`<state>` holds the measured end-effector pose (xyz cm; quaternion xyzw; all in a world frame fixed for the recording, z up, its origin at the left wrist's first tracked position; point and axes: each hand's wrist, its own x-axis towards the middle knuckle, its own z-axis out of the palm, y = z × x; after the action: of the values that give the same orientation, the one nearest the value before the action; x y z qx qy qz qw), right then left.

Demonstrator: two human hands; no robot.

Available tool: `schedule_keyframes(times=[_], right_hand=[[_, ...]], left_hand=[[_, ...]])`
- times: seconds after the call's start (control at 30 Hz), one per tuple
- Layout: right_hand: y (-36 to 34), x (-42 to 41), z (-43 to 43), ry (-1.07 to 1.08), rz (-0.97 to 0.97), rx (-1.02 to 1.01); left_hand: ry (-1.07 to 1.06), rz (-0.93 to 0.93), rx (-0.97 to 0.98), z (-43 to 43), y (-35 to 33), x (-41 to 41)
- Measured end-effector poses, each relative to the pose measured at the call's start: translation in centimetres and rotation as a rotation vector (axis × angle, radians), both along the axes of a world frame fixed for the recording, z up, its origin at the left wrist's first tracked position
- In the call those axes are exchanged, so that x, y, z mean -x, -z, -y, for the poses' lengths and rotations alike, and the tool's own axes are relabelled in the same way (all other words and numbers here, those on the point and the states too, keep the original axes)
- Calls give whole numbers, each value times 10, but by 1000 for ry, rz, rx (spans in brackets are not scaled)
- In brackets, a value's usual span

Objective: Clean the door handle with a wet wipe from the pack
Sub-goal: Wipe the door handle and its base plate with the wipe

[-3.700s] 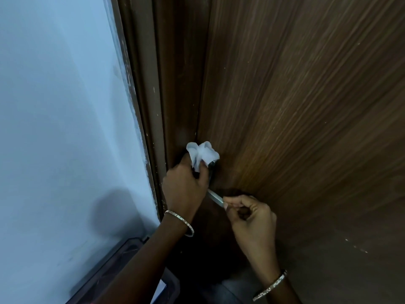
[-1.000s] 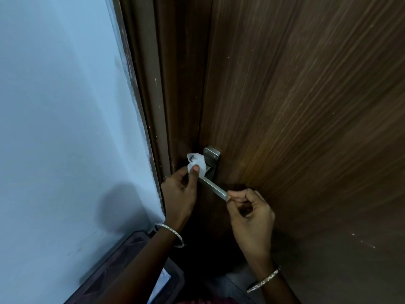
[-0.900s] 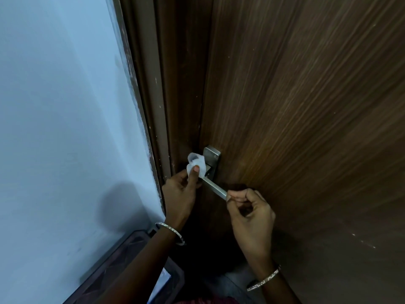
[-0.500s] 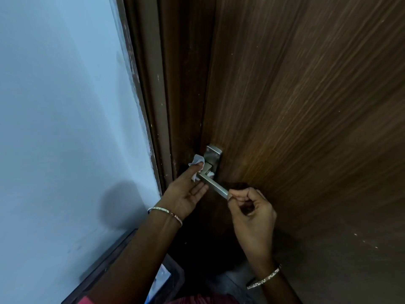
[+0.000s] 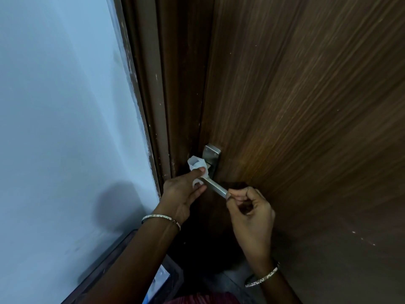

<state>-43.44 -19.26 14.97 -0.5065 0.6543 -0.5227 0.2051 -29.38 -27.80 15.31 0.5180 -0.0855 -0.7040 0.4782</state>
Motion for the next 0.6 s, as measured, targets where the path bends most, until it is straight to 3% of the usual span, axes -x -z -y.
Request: schedule_keyframes(times=[0.27,0.6], right_hand=[[-2,0,0,16,5,-21],[-1,-1,0,30,6,-19]], left_hand=[[135,30,-25,12,-3,6],[43,23,-12,-2,6,2]])
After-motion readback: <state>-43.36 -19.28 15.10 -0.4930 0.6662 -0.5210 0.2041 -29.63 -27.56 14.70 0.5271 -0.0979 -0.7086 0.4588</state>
